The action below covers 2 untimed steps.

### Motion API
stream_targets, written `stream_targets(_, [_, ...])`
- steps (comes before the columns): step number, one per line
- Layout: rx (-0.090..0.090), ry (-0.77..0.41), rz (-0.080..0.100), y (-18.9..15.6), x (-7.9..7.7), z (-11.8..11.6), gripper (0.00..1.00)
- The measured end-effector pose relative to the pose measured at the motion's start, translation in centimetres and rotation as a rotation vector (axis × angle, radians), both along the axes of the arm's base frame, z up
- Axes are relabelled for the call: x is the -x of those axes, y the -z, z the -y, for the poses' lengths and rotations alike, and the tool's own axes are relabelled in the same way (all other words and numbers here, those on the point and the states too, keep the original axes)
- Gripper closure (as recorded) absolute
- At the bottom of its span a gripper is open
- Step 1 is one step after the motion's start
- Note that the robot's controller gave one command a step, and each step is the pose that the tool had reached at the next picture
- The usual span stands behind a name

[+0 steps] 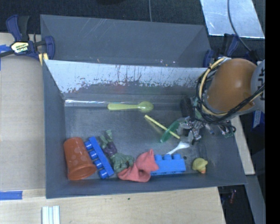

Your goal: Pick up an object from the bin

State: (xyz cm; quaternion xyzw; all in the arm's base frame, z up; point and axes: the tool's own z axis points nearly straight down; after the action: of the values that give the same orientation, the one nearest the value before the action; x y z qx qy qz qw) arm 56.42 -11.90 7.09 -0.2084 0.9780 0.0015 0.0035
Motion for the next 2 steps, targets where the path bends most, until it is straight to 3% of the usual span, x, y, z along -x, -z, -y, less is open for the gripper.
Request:
stream_targets(1, [-0.003,0.000,-0.011,-1.8,0.3,-0.1,1.00])
stream_targets(2, [0.000,0.001,0.000,-5.3,0.0,0.0,1.00])
